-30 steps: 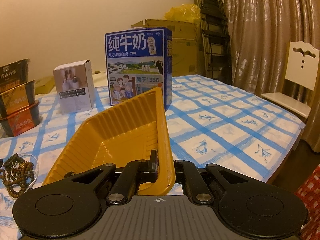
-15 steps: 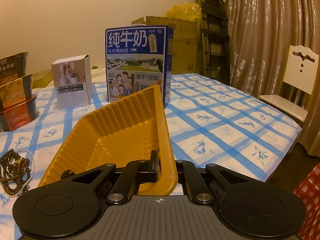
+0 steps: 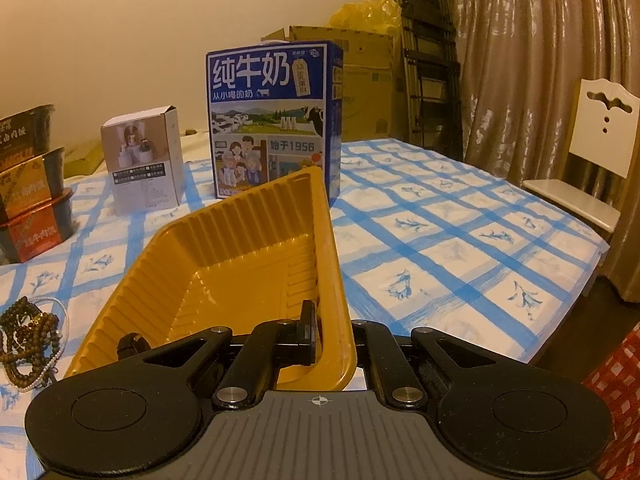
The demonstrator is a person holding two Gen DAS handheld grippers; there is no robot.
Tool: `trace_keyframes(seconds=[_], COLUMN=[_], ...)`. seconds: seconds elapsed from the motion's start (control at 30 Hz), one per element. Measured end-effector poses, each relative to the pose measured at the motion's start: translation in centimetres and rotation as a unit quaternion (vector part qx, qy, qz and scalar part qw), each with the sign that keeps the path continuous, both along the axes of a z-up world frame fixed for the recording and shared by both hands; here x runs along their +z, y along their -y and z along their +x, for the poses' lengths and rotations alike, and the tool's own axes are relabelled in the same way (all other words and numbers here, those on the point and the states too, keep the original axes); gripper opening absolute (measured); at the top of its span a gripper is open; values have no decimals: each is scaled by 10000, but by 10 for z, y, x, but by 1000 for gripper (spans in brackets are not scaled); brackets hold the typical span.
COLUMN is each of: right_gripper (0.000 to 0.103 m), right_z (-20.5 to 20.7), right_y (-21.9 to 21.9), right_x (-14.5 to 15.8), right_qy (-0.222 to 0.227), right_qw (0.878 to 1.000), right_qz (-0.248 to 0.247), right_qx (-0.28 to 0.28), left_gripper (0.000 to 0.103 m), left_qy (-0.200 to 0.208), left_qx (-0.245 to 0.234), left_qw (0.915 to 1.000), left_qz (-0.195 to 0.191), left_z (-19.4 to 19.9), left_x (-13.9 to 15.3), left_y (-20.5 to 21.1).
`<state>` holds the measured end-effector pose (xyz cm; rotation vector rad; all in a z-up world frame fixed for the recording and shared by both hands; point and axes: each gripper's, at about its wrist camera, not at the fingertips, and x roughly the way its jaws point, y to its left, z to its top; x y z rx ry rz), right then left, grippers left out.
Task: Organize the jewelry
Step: 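Grasp the small black strap item with the left tool, then carry the black strap item into the orange tray and release it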
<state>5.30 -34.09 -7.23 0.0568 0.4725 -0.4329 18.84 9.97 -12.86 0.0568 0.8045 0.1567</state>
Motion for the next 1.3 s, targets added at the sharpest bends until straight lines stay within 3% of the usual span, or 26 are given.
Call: trace_keyframes(seconds=[0.17,0.23,0.43,0.73,1.0,1.3], right_gripper=[5,5,5,5,6,6], right_z=[-2,-3,-4,-7,-8,-9], right_y=[2,3,2,1,1,0], right_x=[-1,-1,2,2,1,0], right_qy=[3,5,-13,0,6,18], right_qw=[10000,10000,9999,9999,9998,9998], right_qz=[68,89,107,149,169,206], right_qx=[30,31,84,72,73,64], left_gripper=[35,20,20,21,20,20], left_qy=[-111,-110,-64,-361,-430,-110], left_qx=[-1,-74,-310,-411,-437,-514], left_qw=[9999,9999,9995,9971,9971,9976], left_qz=[31,72,-11,-528,-454,-448], left_z=[11,11,-9,-58,-54,-54], left_x=[-8,-8,-1,5,1,23], left_y=[1,4,12,17,18,22])
